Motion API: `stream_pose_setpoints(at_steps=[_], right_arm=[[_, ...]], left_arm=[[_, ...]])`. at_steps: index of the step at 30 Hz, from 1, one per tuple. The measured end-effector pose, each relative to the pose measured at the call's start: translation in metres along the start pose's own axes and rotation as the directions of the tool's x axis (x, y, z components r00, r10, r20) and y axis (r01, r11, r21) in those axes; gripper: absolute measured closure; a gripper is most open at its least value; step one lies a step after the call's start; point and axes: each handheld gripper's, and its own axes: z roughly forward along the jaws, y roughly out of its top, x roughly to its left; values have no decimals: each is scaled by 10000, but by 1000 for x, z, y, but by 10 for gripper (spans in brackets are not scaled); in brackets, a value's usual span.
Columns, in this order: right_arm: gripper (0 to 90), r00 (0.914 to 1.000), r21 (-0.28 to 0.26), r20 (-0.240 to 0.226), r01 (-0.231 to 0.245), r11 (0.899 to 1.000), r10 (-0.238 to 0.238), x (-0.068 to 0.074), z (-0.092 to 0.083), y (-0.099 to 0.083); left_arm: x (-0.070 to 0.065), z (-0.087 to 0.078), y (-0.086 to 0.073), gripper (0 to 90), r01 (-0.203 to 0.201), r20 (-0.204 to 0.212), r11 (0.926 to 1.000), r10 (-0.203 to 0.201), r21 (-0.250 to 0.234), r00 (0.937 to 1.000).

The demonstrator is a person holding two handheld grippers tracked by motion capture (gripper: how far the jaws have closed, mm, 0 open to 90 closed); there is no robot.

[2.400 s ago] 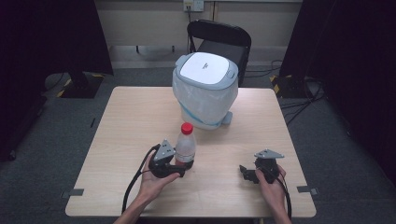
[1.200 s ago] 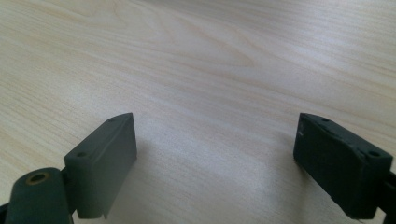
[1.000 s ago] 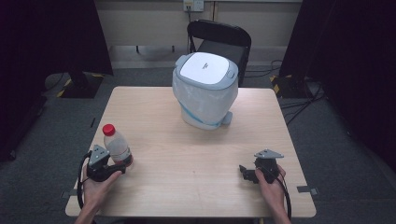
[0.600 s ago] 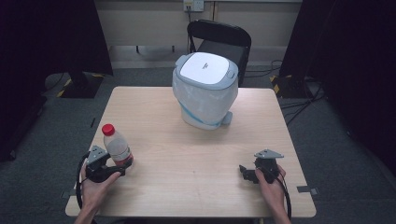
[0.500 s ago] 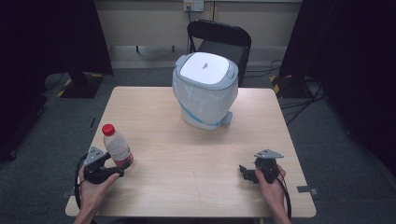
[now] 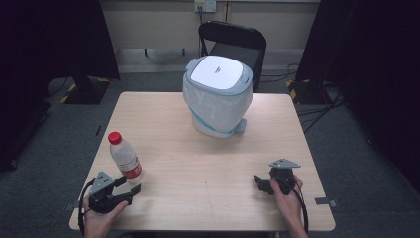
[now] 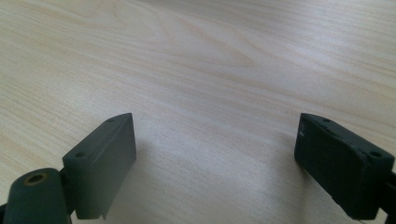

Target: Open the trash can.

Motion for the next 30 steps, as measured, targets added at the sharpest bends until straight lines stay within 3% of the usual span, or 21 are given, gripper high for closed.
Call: stream_pose_setpoints(at_steps=[3, 6, 9, 12, 15, 19, 22, 30], right_arm=[[116, 10000, -2, 62, -4, 10000, 4, 1, 0, 0], [129, 10000, -18, 55, -3, 10000, 3, 1, 2, 2], [178, 9999, 142, -74, 129, 9998, -128, 2, 5, 9], [235, 9987, 226, -20, 519, 9984, -519, 3, 9, 18], [235, 9976, 17, -645, 250, 9997, -249, -1, 14, 31], [297, 9932, -19, -1107, 365, 9993, -365, -6, 25, 53], [403, 9905, -101, -1035, 903, 9959, -908, -8, 36, 70], [603, 9873, -507, -1005, 1184, 9917, -1230, -25, 73, 114]], left_arm=[[-20, 10, 5, 359, -688, 108, 9976, 687, 94, 9976], [-29, 22, 13, 359, -812, 269, 9965, 807, 177, 9964], [-42, 35, 24, 358, -1263, 539, 9919, 1254, 129, 9906], [-53, 55, 38, 359, -1334, 771, 9910, 1320, 132, 9882], [-62, 72, 49, 359, -1604, 824, 9870, 1589, 109, 9838], [-67, 98, 65, 336, -1576, 1038, 9870, 1535, 317, 9827], [-67, 117, 76, 336, -1456, 975, 9890, 1423, 275, 9850], [-58, 165, 99, 321, -1151, 754, 9927, 1121, 372, 9908]])
